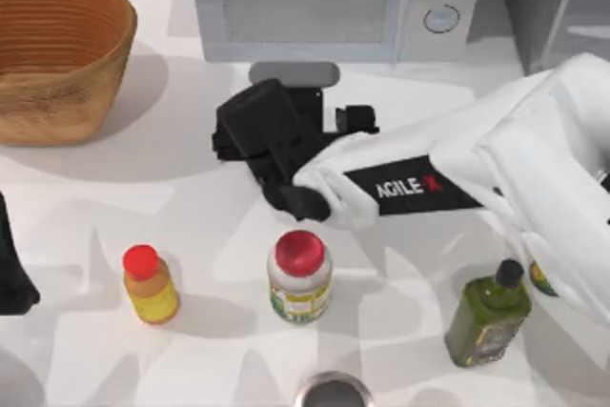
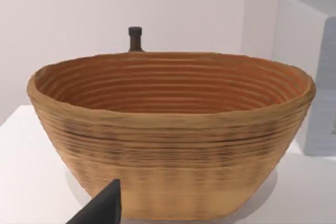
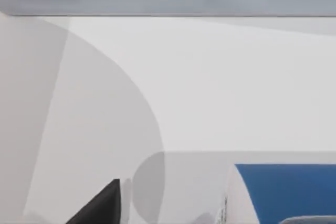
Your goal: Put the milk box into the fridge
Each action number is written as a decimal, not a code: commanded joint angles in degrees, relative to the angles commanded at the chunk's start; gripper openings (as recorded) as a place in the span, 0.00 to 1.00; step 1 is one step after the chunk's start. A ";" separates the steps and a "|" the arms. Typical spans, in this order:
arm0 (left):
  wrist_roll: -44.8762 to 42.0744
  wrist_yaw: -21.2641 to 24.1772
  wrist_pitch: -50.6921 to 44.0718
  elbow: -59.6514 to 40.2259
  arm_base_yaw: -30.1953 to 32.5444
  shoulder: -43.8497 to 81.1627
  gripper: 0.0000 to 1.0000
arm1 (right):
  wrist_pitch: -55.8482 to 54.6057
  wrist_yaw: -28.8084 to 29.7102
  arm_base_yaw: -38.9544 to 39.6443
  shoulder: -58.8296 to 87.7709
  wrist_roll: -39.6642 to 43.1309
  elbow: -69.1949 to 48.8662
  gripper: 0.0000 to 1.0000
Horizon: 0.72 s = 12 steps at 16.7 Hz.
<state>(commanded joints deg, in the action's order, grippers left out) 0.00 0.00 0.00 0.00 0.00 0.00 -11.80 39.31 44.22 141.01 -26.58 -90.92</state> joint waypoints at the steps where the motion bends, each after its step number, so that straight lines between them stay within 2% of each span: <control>1: 0.00 0.00 0.00 0.00 0.00 0.00 1.00 | 0.00 0.00 0.00 0.00 0.00 0.00 1.00; 3: 0.00 0.00 0.00 0.00 0.00 0.00 1.00 | 0.00 0.00 0.00 0.00 0.00 0.00 1.00; 12: 0.00 0.00 0.00 0.00 0.00 0.00 1.00 | 0.00 0.00 0.00 0.00 0.00 0.00 0.32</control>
<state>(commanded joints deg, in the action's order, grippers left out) 0.00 0.00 0.00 0.00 0.00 0.00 -11.80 39.31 44.22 141.01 -26.58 -90.92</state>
